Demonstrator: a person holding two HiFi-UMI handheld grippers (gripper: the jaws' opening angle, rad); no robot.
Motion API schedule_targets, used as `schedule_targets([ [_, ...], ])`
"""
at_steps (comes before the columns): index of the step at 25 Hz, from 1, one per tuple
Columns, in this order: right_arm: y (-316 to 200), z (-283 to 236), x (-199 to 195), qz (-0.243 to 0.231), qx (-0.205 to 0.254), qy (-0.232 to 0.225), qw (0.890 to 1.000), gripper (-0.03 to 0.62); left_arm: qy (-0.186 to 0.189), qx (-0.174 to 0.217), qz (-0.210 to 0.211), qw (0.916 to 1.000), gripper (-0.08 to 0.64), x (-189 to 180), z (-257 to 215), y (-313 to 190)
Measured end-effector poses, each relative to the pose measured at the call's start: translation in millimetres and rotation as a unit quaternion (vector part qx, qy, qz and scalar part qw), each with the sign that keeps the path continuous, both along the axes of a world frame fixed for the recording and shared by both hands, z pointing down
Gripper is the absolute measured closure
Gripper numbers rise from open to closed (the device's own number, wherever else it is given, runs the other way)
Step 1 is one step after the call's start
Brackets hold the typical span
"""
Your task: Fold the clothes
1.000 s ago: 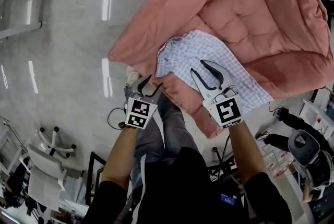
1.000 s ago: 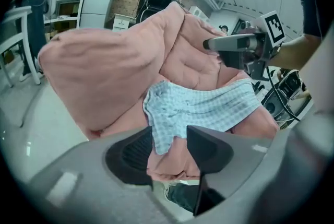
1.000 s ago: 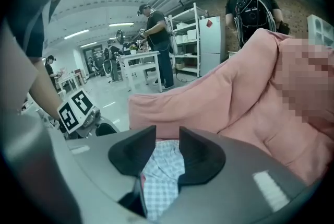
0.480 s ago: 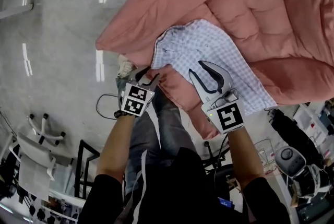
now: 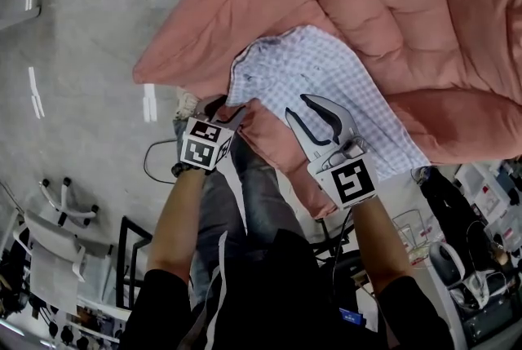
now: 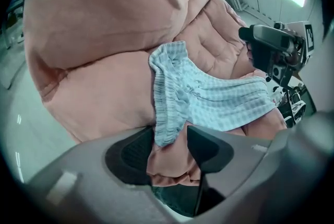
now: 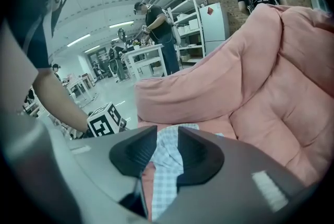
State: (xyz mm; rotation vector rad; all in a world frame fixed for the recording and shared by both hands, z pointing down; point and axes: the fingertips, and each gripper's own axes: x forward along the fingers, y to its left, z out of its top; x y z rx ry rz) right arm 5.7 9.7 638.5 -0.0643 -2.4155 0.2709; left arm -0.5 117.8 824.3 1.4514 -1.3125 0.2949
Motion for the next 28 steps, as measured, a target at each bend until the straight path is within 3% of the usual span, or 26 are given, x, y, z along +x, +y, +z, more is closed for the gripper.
schedule_targets([
  [3, -6, 12, -4, -0.009, 0.001, 0.013, 1.0, 0.463, 0.013, -0.001, -0.013, 0.9998, 0.353, -3, 4, -1],
  [6, -13, 32, -12, -0.031, 0.009, 0.03, 0.999, 0.463, 0.024, -0.004, -0.029, 0.9993, 0.427, -10, 6, -1],
  [11, -22, 65, -34, -0.052, 0.032, 0.058, 0.996, 0.463, 0.029, -0.006, -0.027, 0.9992, 0.482, -22, 2, 4],
  [17, -35, 91, -49, -0.066, 0.077, 0.097, 0.99, 0.446, 0.021, 0.009, -0.022, 0.9995, 0.488, -18, -20, 12],
  [24, -44, 125, -67, -0.1, 0.092, 0.142, 0.981, 0.41, 0.029, 0.016, -0.026, 0.9991, 0.495, -32, -26, 14],
  [28, -58, 139, -76, -0.095, 0.112, 0.176, 0.973, 0.403, 0.029, 0.022, -0.019, 0.9992, 0.502, -37, -36, 4],
])
